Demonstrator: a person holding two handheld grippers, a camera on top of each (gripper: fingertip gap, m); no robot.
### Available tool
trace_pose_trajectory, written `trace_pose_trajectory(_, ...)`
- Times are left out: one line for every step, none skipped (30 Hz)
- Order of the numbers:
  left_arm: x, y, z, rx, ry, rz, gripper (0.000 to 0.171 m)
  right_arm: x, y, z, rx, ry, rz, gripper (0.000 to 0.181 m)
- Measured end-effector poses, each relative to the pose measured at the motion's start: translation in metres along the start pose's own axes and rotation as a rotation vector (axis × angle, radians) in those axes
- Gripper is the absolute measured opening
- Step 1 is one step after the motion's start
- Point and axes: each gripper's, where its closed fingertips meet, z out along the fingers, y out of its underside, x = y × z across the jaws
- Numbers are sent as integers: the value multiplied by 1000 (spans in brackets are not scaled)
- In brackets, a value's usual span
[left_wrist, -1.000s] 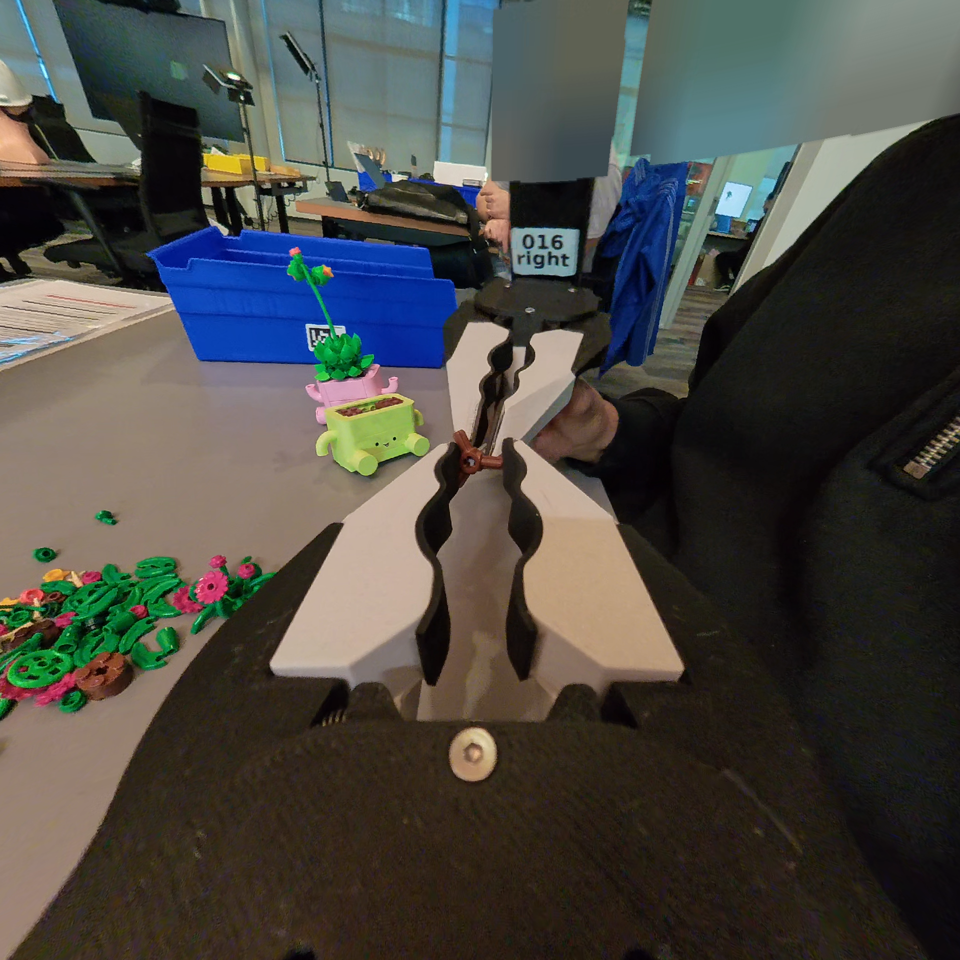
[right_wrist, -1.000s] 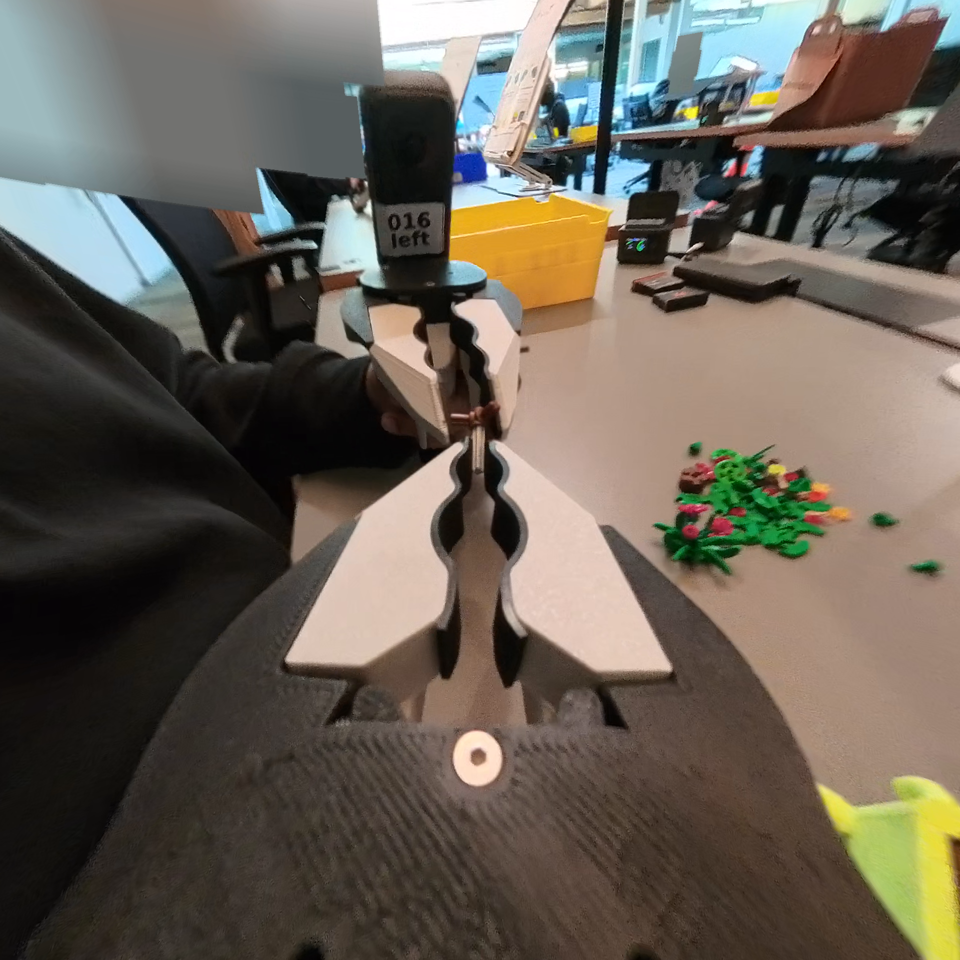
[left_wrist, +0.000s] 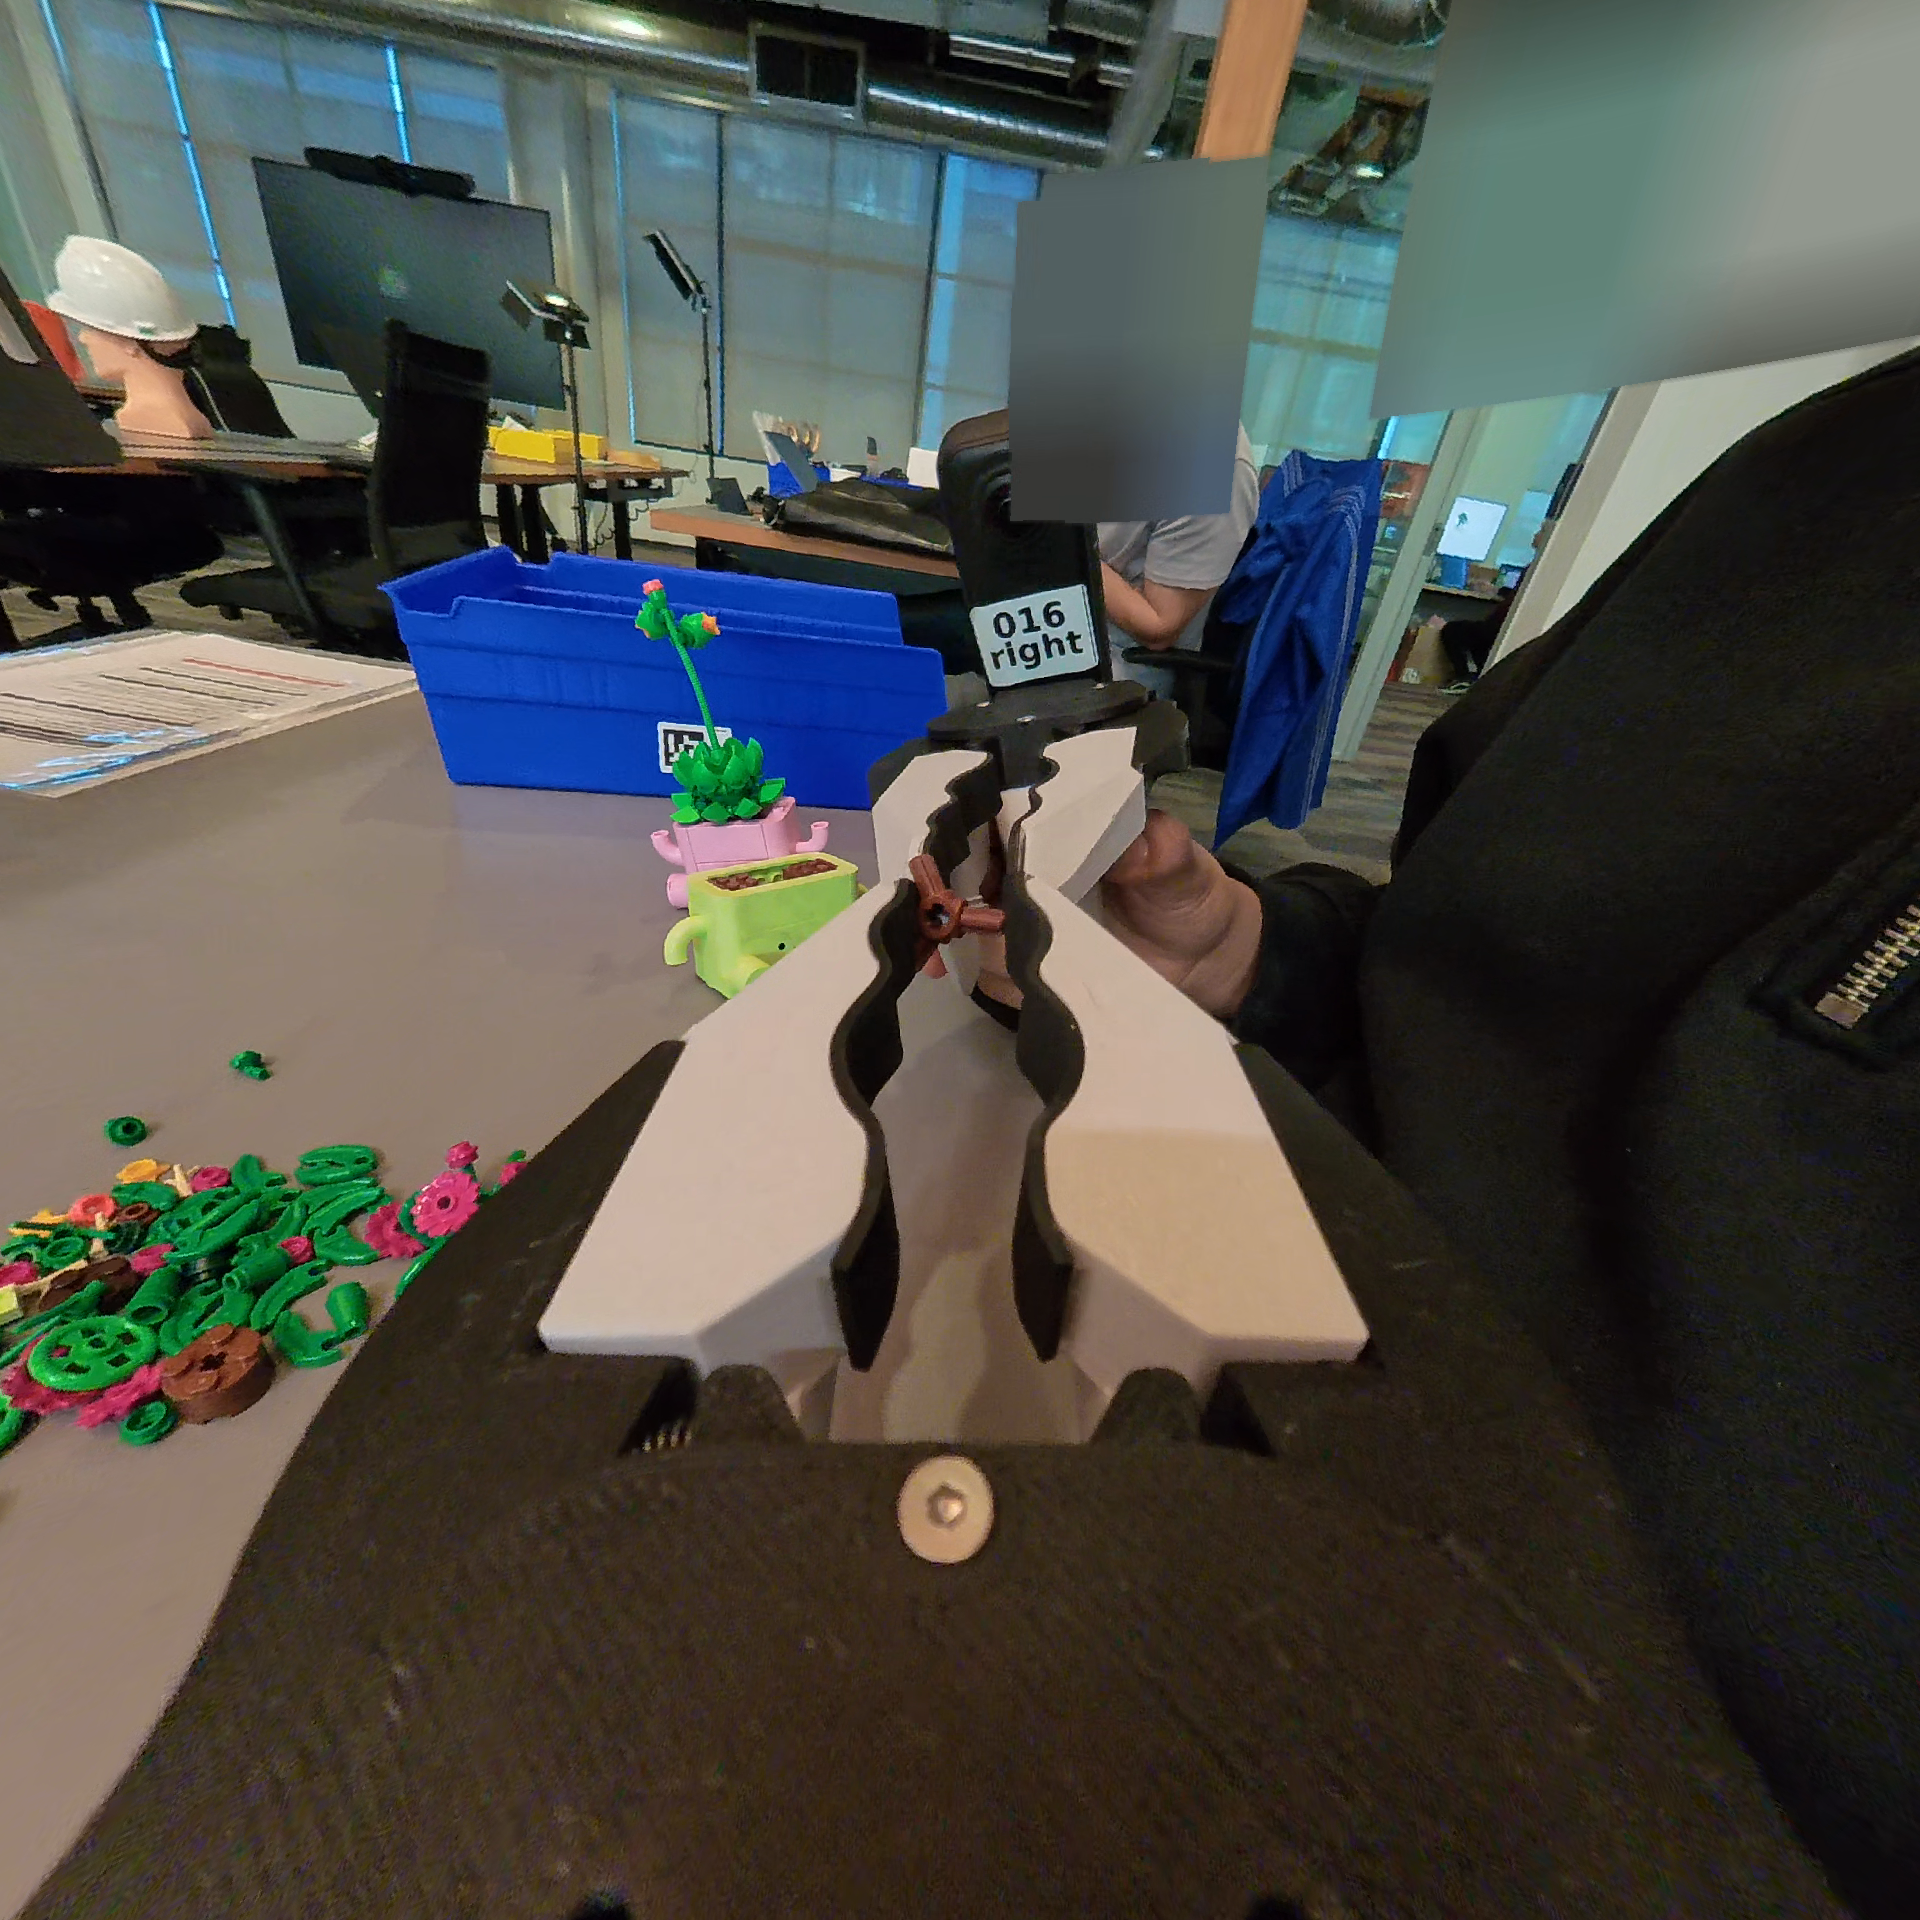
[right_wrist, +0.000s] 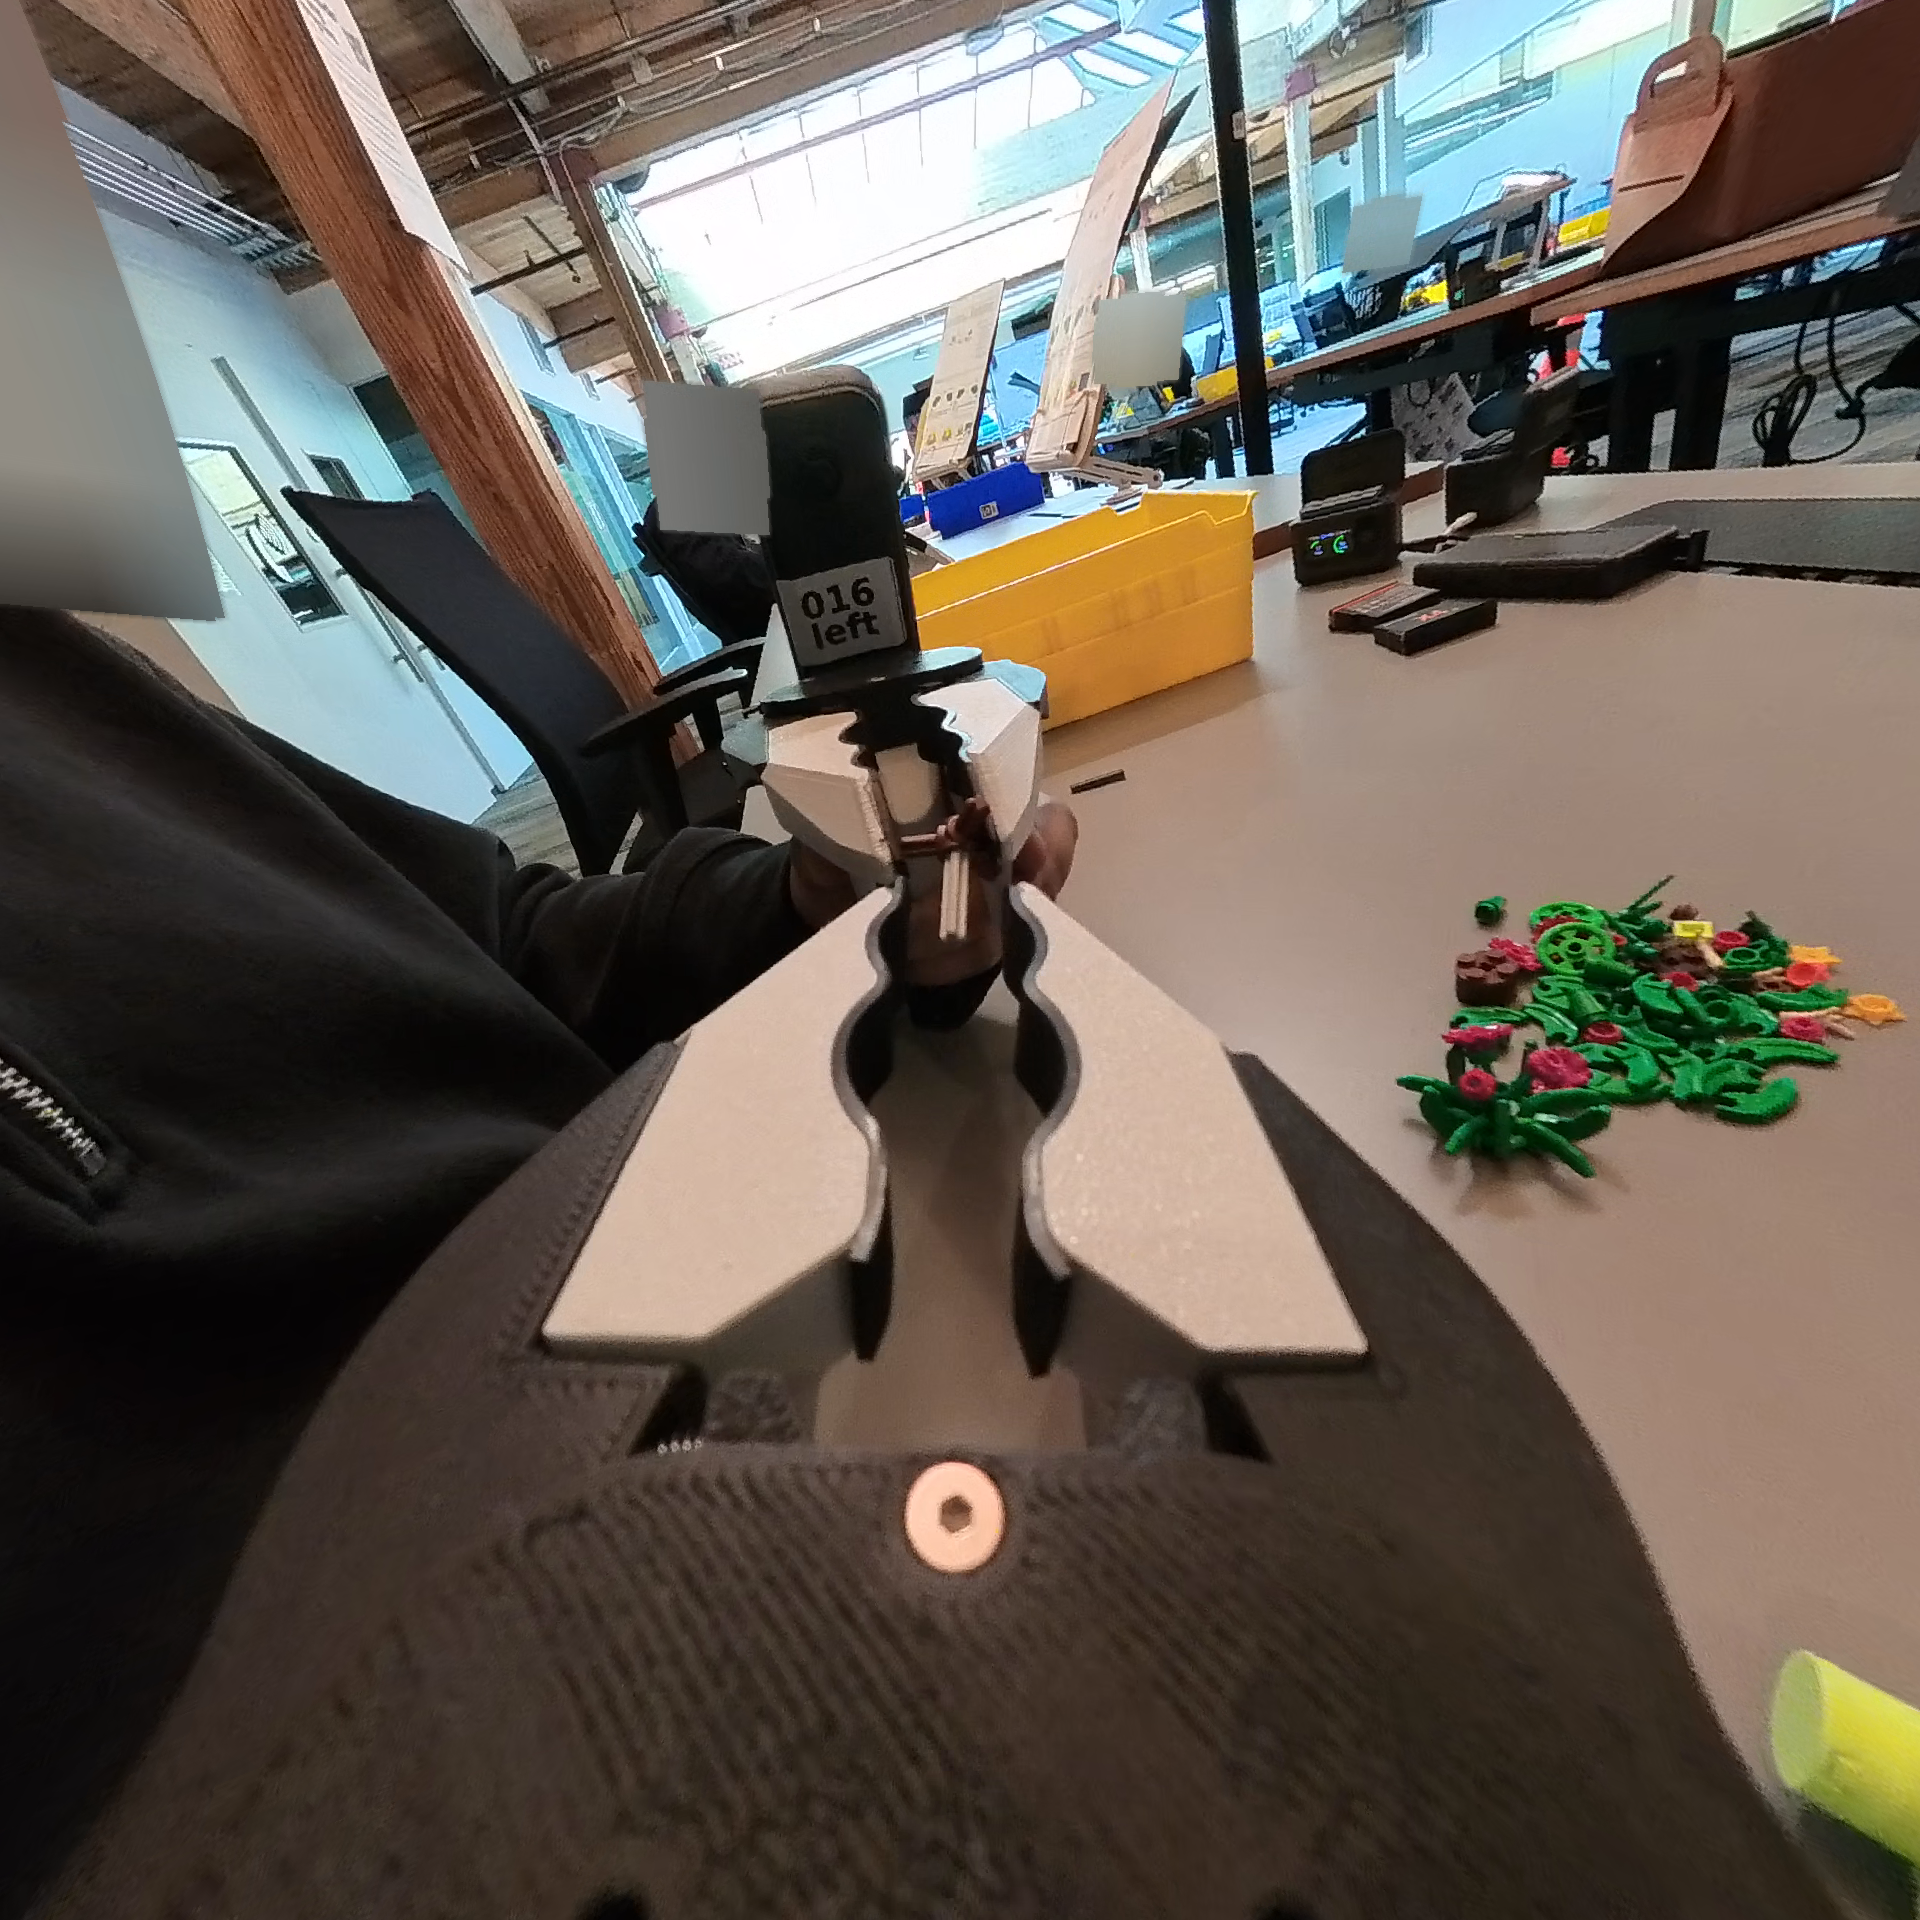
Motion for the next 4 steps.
trace_pose_trajectory(0, 0, 0, 0, 3, -1, 12, 0, 0, 0, -1, 1, -2, 15)
trace_pose_trajectory(1, 0, 1, -1, 7, -2, 12, 0, 1, 1, -6, 3, -6, 14)
trace_pose_trajectory(2, 1, 1, -4, 11, -2, 12, 0, 2, 1, -12, 6, -11, 13)
trace_pose_trajectory(3, 2, 2, -9, 14, 0, 12, 0, 3, 2, -18, 11, -20, 11)
